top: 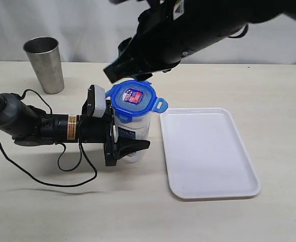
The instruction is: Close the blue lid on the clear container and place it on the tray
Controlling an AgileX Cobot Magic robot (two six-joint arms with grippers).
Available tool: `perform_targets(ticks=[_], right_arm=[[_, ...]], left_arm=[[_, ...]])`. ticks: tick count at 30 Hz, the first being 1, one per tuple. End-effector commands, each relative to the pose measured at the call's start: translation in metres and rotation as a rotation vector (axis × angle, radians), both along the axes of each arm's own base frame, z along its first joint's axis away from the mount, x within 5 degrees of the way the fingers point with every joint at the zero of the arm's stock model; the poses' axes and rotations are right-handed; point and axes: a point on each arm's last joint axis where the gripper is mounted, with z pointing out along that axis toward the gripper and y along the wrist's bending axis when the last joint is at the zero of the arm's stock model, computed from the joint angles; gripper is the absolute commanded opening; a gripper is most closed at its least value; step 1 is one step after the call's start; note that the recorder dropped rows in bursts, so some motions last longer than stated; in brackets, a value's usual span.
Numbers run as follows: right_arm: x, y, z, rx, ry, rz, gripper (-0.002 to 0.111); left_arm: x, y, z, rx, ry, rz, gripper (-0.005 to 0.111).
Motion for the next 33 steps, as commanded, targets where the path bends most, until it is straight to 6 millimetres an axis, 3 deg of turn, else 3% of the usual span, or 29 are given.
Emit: perform_targets(ticks=[1, 7, 10, 16, 25, 33], right_arm=[[-0.002, -0.013, -0.008, 0.097, 0.196, -0.081, 0.045], [0.004, -0.037, -0.041, 0.157, 0.383, -0.216, 0.045], [0.007, -0.044, -0.048, 0.182, 0.404, -0.254, 0.043], [0.011, -0.043, -0.058, 0.211, 0.410, -0.287, 0.033], [0.025, -0.036, -0.080, 0.216, 0.434, -0.321, 0.040], [0.032, -0.035, -0.082, 0.231, 0.388, -0.336, 0.040]], left_arm=[[-0.001, -0.002, 0.003, -0.010, -0.010, -0.007, 0.000], [-0.001, -0.002, 0.003, -0.009, -0.031, -0.005, 0.000], [0.000, -0.002, 0.003, -0.014, -0.030, 0.007, 0.000], [0.000, -0.002, 0.003, -0.014, -0.030, 0.007, 0.000], [0.000, -0.002, 0.003, -0.014, -0.030, 0.009, 0.000], [0.000, -0.002, 0.003, -0.014, -0.030, 0.009, 0.000]])
